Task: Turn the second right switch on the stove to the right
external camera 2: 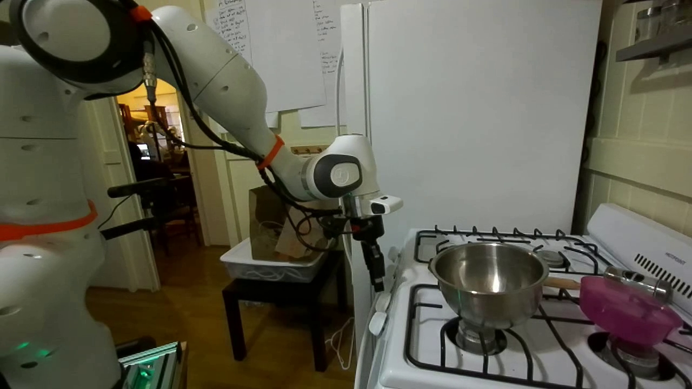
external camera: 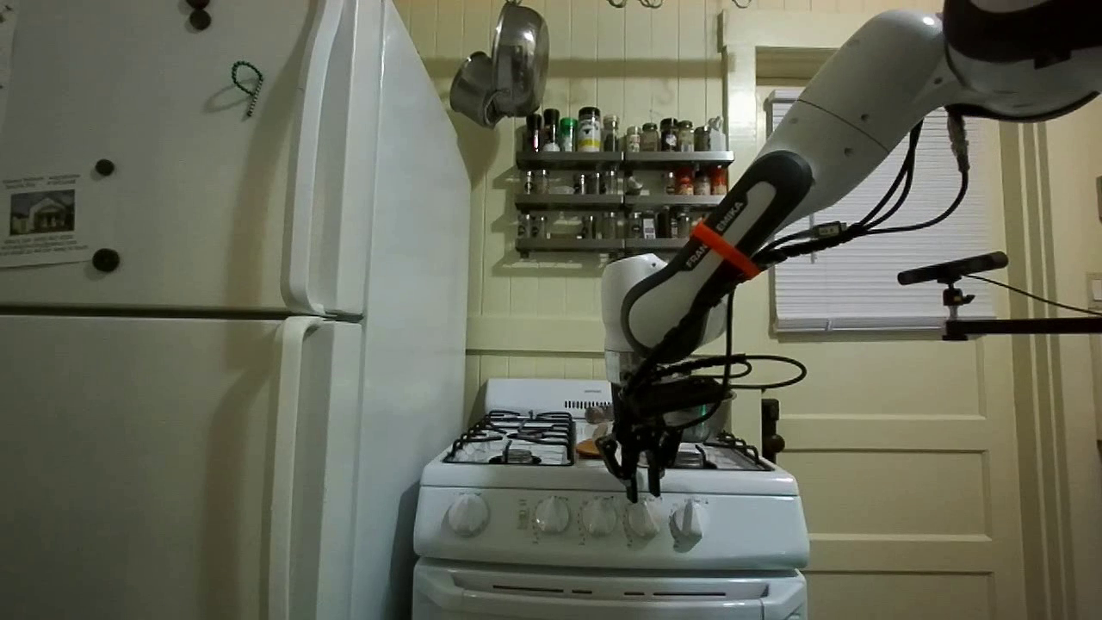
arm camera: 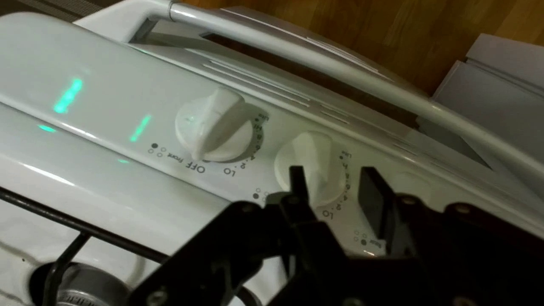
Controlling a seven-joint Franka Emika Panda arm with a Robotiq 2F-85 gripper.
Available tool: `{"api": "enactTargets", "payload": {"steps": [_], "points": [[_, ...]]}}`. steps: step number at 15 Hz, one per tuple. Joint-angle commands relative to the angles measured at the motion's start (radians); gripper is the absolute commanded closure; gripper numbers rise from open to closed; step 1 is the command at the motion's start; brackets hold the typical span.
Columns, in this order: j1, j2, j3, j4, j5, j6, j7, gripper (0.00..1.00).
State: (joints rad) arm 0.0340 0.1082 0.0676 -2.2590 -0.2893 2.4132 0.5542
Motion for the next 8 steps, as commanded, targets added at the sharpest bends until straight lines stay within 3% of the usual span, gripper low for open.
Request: {"api": "enactTargets", "payload": {"steps": [1, 6, 8], "points": [[0.031, 0.041, -0.033, 0.027, -0.028, 0.014, 0.066, 0.63], [0.042, 0.062, -0.055, 0.037, -0.013, -0.001, 0.096, 0.53], [0.046, 0.069, -0.059, 0.04, -0.003, -0.006, 0.104, 0.54]]}}
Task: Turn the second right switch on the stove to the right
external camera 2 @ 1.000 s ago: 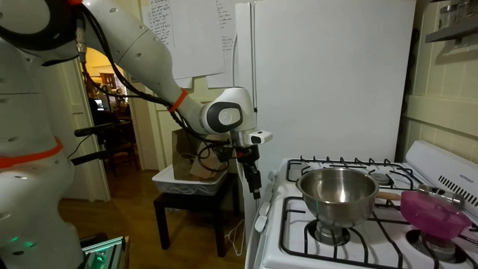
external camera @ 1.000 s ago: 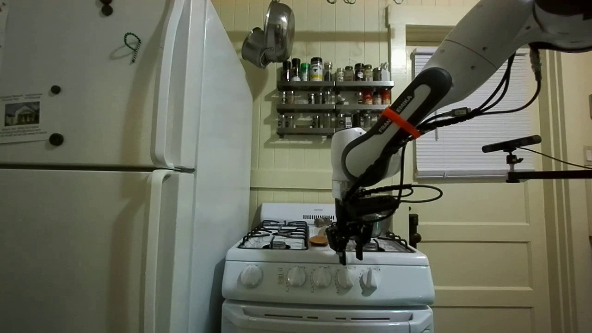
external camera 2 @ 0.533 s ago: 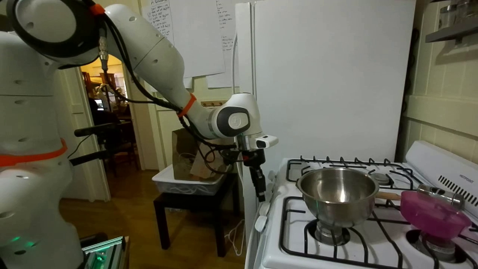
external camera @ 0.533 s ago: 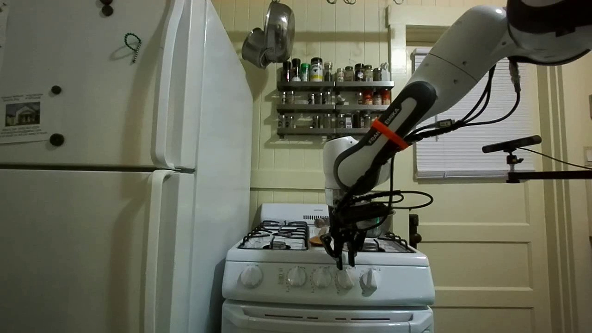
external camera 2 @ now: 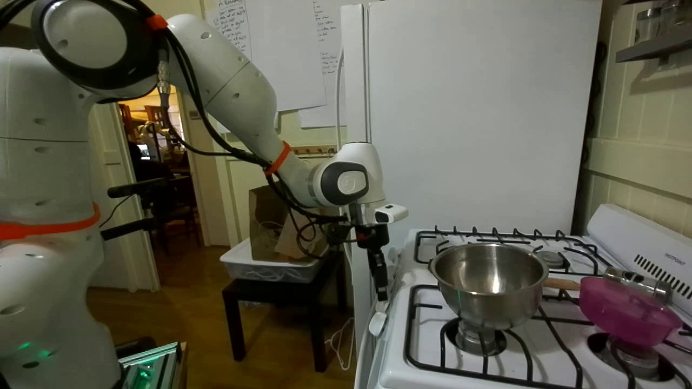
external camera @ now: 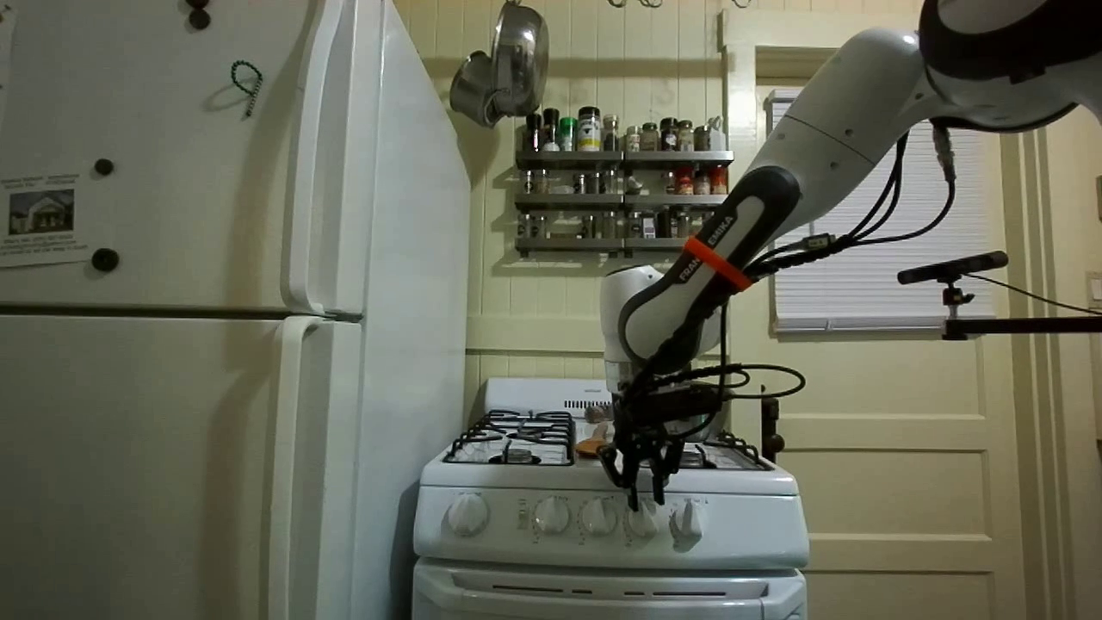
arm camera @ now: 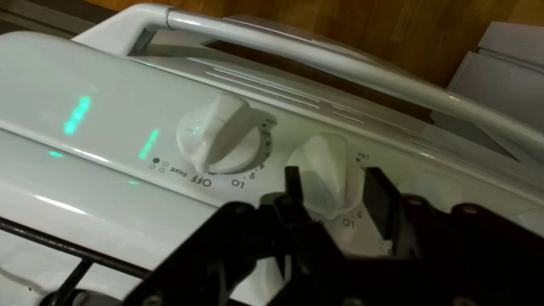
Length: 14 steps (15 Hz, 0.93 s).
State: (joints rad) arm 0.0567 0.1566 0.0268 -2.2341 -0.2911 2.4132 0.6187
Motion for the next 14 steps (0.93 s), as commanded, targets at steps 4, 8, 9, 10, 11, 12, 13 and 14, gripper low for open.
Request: {"api": "enactTargets", "payload": {"steps": [4, 8, 9, 10, 11, 12, 13, 14], "points": [[0.029, 0.03, -0.025, 0.02, 0.005, -0.012, 0.059, 0.8], [0.03, 0.029, -0.028, 0.024, 0.02, -0.016, 0.071, 1.0], [0.029, 0.027, -0.03, 0.022, 0.021, -0.015, 0.079, 0.98], [0.026, 0.026, -0.03, 0.022, 0.029, -0.014, 0.081, 0.97], [0.021, 0.022, -0.033, 0.018, 0.036, -0.01, 0.08, 0.97], [0.019, 0.019, -0.035, 0.015, 0.042, -0.007, 0.083, 0.97], [0.014, 0.013, -0.039, 0.008, 0.057, 0.001, 0.085, 0.97], [0.004, 0.0, -0.039, -0.006, 0.102, 0.023, 0.083, 0.97]]}}
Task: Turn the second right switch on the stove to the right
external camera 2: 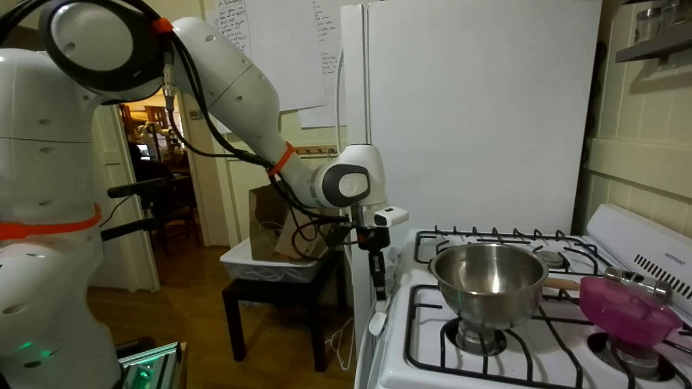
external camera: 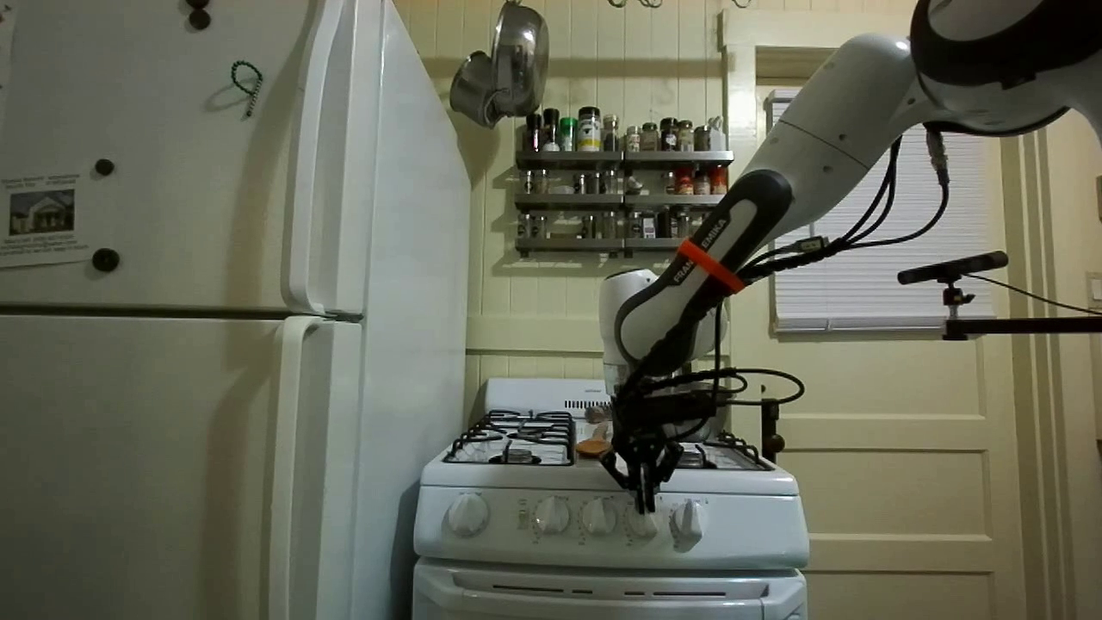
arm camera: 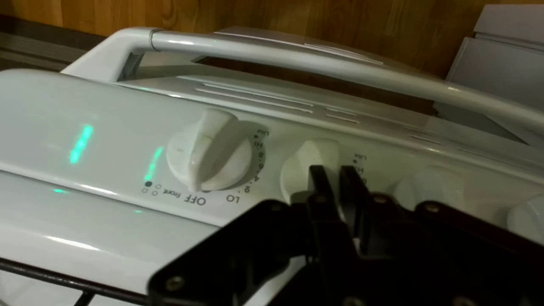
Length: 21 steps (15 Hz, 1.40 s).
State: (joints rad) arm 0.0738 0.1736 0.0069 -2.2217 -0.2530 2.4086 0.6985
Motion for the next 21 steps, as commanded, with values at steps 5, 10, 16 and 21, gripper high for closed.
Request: {"api": "enactTargets", "payload": {"steps": [5, 10, 16, 21], "points": [[-0.055, -0.116, -0.048, -0.143, 0.247, 0.151, 0.013, 0.97], [-0.079, -0.197, -0.046, -0.243, 0.427, 0.262, -0.027, 0.55], [-0.076, -0.344, -0.03, -0.2, 0.538, 0.044, -0.182, 0.1], [-0.068, -0.452, -0.005, -0.114, 0.512, -0.351, -0.255, 0.0]]}}
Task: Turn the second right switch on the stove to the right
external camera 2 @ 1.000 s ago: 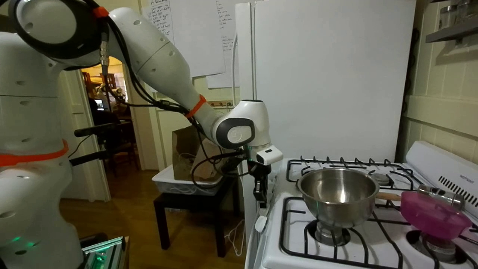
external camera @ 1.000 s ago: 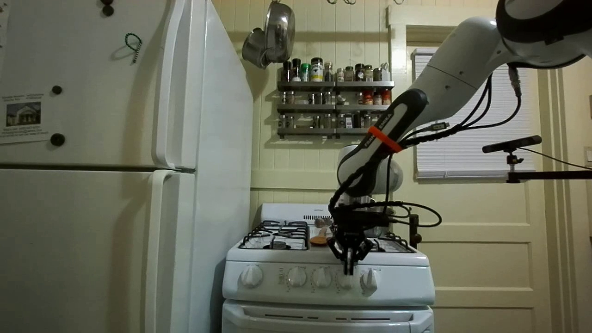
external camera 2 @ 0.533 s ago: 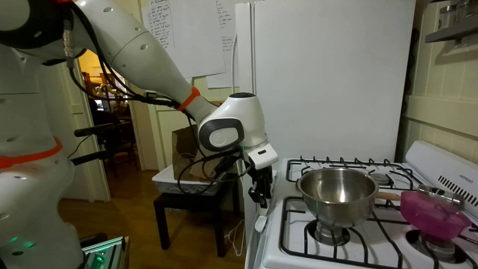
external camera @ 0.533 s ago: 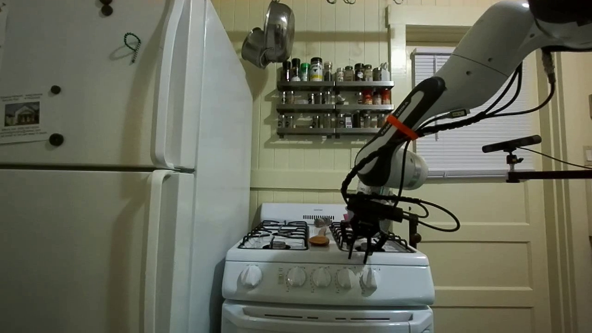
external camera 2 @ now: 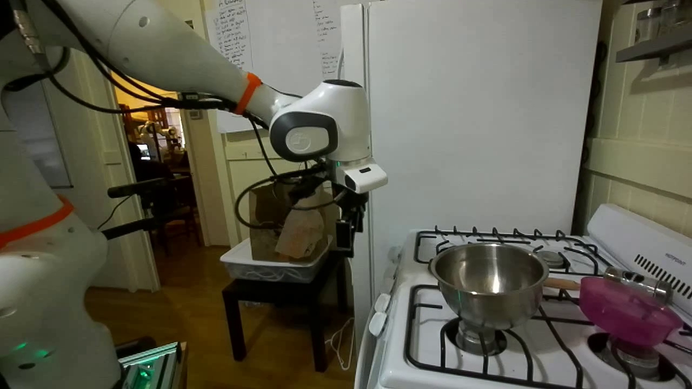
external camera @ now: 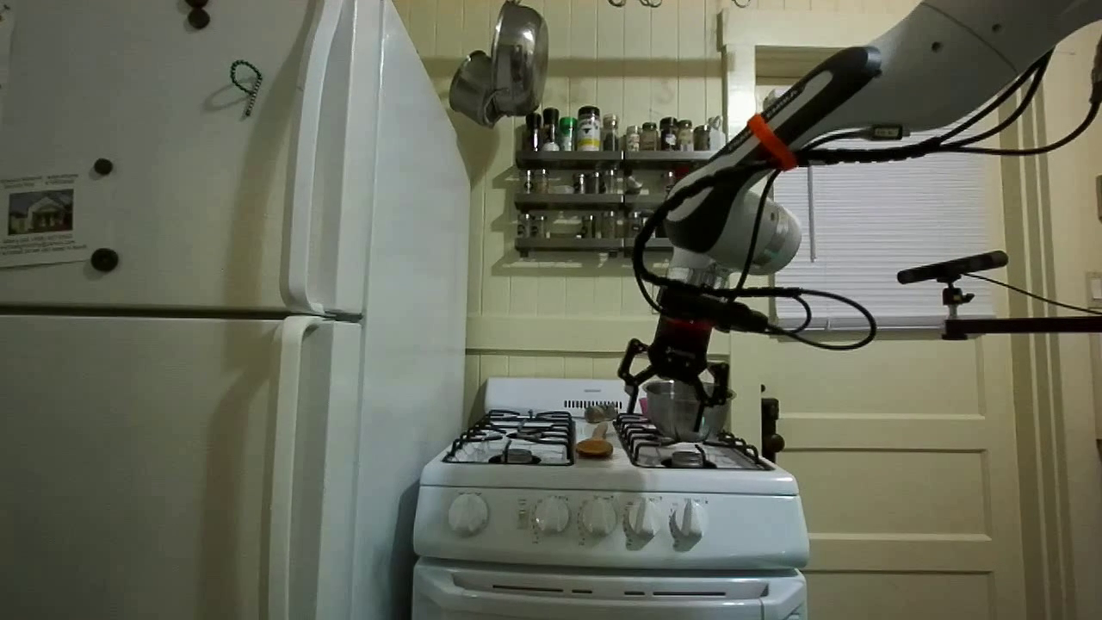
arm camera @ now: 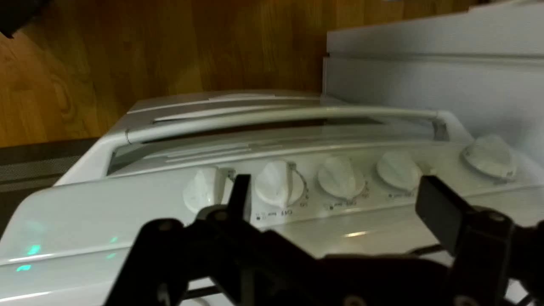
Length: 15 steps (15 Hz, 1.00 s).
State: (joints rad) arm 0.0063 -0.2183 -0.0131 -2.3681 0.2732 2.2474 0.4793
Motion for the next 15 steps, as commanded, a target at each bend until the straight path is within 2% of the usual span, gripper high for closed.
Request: {"api": "enactTargets", "payload": {"steps": [1, 4, 8, 11, 15], "points": [[-0.005, -0.08, 0.025, 0.049, -0.041, -0.265, -0.032, 0.0], [-0.018, -0.123, 0.06, 0.094, -0.147, -0.421, -0.013, 0.0], [-0.024, -0.159, 0.109, 0.134, -0.323, -0.529, -0.01, 0.0], [-0.022, -0.182, 0.137, 0.139, -0.401, -0.548, 0.007, 0.0], [-0.015, -0.211, 0.153, 0.132, -0.396, -0.533, 0.022, 0.0]]}}
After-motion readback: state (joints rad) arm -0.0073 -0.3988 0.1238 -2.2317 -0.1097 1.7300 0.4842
